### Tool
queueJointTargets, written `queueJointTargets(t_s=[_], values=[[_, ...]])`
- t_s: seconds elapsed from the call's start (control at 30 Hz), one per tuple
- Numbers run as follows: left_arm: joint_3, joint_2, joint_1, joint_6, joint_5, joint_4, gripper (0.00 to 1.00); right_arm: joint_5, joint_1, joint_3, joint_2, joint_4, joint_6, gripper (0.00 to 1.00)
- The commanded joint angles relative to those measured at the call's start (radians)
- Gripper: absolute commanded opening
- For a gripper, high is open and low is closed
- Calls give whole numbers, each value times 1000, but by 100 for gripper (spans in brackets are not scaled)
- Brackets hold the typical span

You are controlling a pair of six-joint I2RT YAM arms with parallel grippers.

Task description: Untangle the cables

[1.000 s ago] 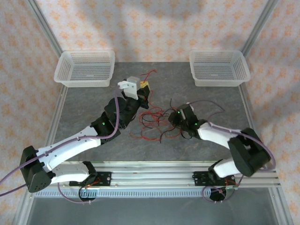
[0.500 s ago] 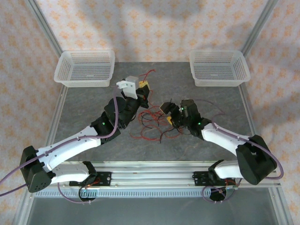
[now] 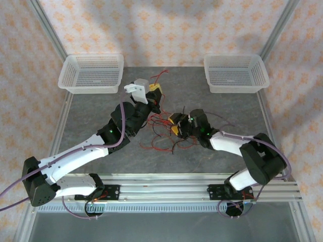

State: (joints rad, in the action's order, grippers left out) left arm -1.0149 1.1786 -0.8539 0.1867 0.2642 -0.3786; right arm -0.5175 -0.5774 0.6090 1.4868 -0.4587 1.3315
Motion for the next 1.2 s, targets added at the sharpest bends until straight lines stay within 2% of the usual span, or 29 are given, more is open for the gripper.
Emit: queueJointTargets(t_s=[0.0,0.03,0.07,0.17,0.37,0.8,0.97,1.17], values=[[-31,-12,2,20,-29,-46,0,-3,-9,26,33,-71,17,37],[-33,-14,1,20,-32,-46,0,6,-9,26,41,-71,15,23],[-36,-17,1,20,-33,-45,0,13,-9,25,48,-69,11,14],[-51,-22,1,18,-41,-38,0,34,-9,19,72,-66,-5,0],[-134,-11,1,-15,-40,-1,0,78,-9,15,133,-24,-84,0],[-349,9,1,-152,8,69,0,274,-6,26,210,138,-301,0],[-387,-3,1,-213,70,87,0,361,-4,53,196,221,-377,0],[-416,-23,5,-343,206,95,0,442,2,90,157,311,-462,0]])
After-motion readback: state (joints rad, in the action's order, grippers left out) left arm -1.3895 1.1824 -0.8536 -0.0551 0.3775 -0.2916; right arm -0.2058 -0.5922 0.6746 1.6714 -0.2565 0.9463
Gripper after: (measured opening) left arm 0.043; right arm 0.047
